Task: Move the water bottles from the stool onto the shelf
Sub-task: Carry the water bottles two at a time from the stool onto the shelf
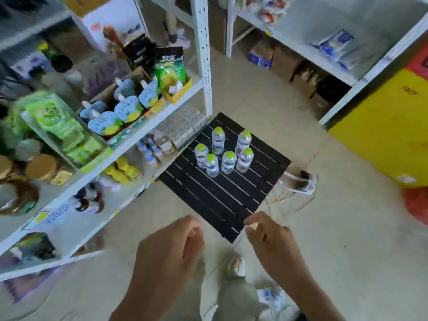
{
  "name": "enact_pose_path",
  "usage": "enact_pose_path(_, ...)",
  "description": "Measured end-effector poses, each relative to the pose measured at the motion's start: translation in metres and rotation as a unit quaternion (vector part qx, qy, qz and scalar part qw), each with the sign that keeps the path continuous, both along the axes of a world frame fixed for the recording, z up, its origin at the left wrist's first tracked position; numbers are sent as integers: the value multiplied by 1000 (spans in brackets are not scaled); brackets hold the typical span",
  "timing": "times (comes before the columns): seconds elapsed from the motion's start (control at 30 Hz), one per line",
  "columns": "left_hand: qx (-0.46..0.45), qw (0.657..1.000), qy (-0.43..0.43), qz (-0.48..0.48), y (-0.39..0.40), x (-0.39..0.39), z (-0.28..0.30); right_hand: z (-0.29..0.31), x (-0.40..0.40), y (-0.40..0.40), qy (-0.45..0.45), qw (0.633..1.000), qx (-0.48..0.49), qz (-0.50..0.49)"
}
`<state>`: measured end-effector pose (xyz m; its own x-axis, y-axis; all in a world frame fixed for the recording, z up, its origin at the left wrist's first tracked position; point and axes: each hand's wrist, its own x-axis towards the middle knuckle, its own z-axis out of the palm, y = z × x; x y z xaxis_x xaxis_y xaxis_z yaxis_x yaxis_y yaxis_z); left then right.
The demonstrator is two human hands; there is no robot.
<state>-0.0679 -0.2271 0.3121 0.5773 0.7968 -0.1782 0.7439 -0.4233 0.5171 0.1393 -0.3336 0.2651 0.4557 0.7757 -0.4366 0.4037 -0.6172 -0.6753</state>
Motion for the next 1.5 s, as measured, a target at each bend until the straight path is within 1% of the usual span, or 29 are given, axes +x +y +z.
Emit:
enact_pose_path(0.07, -29, 999, 31, 0, -7, 21, -25, -15, 15, 7, -8, 999, -36, 30)
enact_pose_path(0.13, -33, 998, 48, 0, -2, 47, -54, -27, 32, 26, -39, 997, -46, 54)
enact_pose_path(0.2, -9, 998, 54, 15, 13, 69, -86, -46, 51, 50, -104, 993, -21, 52)
enact_pose_path(0.23, 17, 998, 64, 20, 27, 79, -102, -59, 61, 65, -141, 989, -7, 53)
enact_pose_path(0.3, 63, 994, 87, 13, 58, 100, -137, -92, 80, 94, -204, 976, -2, 79)
enact_pose_path(0.33, 69, 993, 91, 14, 74, 112, -155, -112, 90, 109, -230, 968, 2, 98)
enact_pose_path(0.43, 97, 990, 86, 45, 133, 142, -213, -167, 123, 157, -281, 940, 18, 194)
enact_pose_path(0.5, 95, 990, 87, 61, 171, 156, -256, -205, 141, 186, -301, 914, 19, 270)
enact_pose_path(0.57, 115, 989, 86, 41, 196, 165, -292, -245, 158, 206, -311, 885, 36, 346)
enact_pose_path(0.63, 147, 985, 87, -19, 221, 169, -324, -275, 175, 227, -336, 856, 69, 386)
enact_pose_path(0.7, 193, 969, 80, -128, 241, 164, -349, -296, 186, 241, -347, 829, 105, 425)
enact_pose_path(0.77, 247, 932, 82, -252, 258, 155, -368, -310, 191, 248, -356, 805, 155, 450)
enact_pose_path(0.83, 287, 887, 65, -355, 279, 150, -380, -326, 199, 253, -358, 765, 215, 491)
enact_pose_path(0.9, 285, 861, 14, -420, 300, 151, -382, -336, 206, 260, -347, 727, 261, 531)
enact_pose_path(0.97, 268, 838, -13, -476, 317, 156, -380, -338, 213, 267, -334, 713, 293, 543)
enact_pose_path(1.07, 254, 794, -18, -552, 338, 166, -377, -334, 219, 275, -334, 695, 314, 554)
enact_pose_path(1.13, 256, 781, -33, -568, 344, 170, -380, -335, 221, 277, -333, 698, 317, 548)
enact_pose_path(1.2, 258, 780, -48, -569, 344, 174, -387, -339, 217, 279, -323, 714, 323, 530)
enact_pose_path(1.3, 264, 778, -69, -566, 338, 186, -392, -345, 208, 282, -320, 724, 326, 517)
enact_pose_path(1.43, 273, 791, -87, -540, 326, 193, -394, -348, 201, 287, -347, 739, 309, 489)
enact_pose_path(1.5, 268, 807, -86, -519, 316, 192, -399, -350, 197, 286, -361, 753, 293, 465)
